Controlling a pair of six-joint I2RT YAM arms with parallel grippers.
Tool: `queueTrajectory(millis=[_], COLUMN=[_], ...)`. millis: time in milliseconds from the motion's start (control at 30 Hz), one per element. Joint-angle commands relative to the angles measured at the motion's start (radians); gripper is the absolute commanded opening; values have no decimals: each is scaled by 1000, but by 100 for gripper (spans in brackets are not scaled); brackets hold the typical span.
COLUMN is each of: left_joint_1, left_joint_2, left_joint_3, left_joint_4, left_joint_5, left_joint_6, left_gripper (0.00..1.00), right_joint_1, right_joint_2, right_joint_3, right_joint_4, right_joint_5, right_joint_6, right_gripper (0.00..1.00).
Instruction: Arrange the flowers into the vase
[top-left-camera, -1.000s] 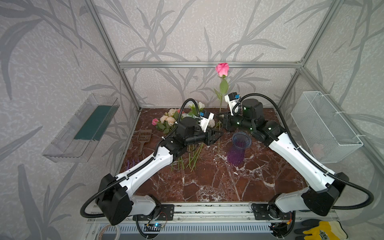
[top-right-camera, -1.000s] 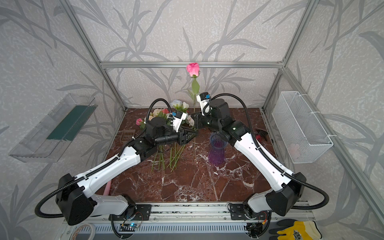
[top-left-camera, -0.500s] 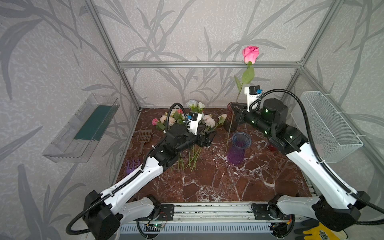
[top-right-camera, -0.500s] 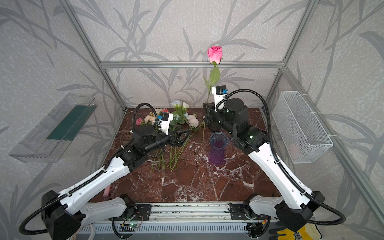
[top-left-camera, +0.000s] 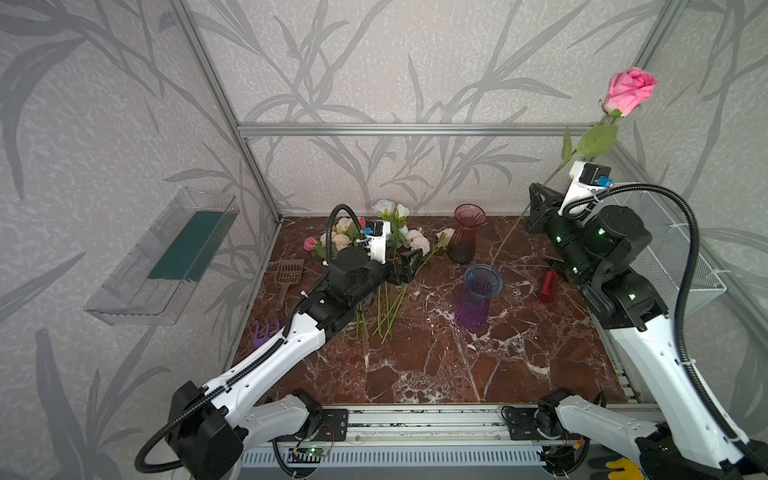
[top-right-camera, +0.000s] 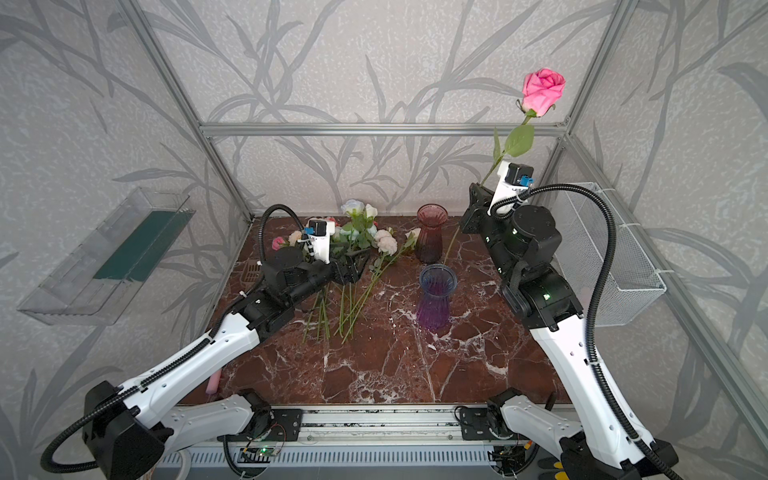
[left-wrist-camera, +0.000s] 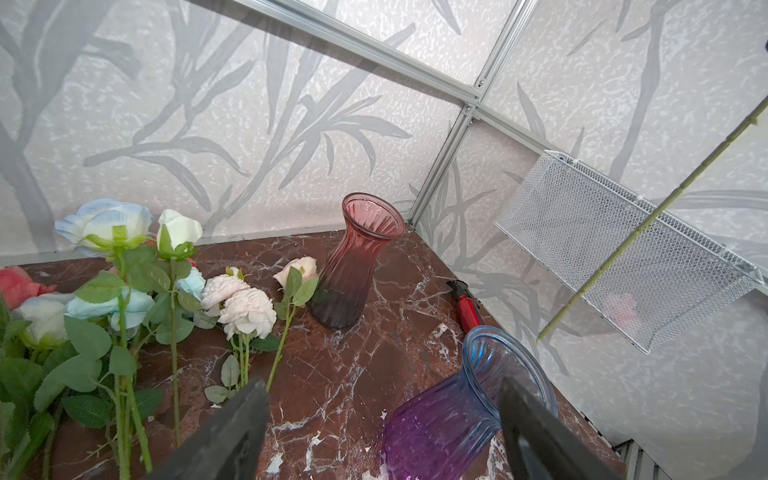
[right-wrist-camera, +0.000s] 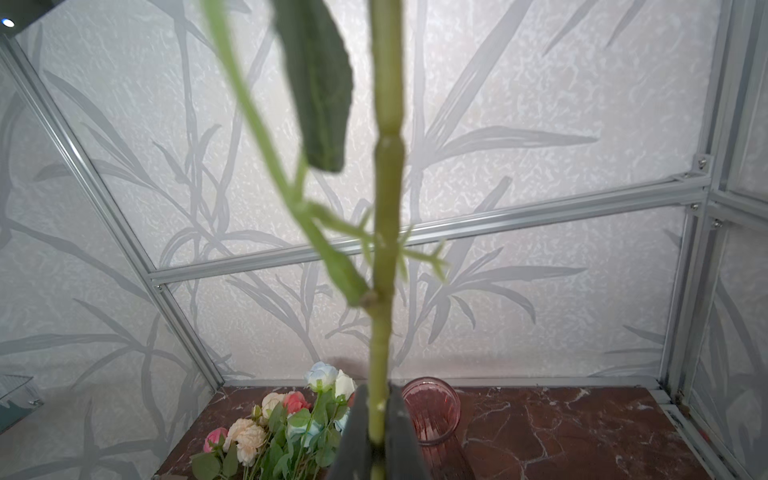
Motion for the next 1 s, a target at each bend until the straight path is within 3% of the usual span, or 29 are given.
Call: queueTrajectory(millis=[0,333,567,967], left_joint_1=[8,19,22,22], left_joint_2=[2,26,43,79], left_joint_3=[-2,5,2,15], left_joint_4=[24,20,29,13], left_joint_5=[-9,7,28,44], left_joint_6=[-13,-37,-44,-47], left_gripper=[87,87,87,86], right_joint_1=[-3,-4,-3,-2], right_joint_2=[8,-40,-26,-72], right_joint_3=[-70,-332,-388,-398], right_joint_4=[26,9,-69,-190], right_joint_5=[-8,-72,-143,-178], right_joint_6=[42,149,172,177], right_gripper=[2,4,14,39])
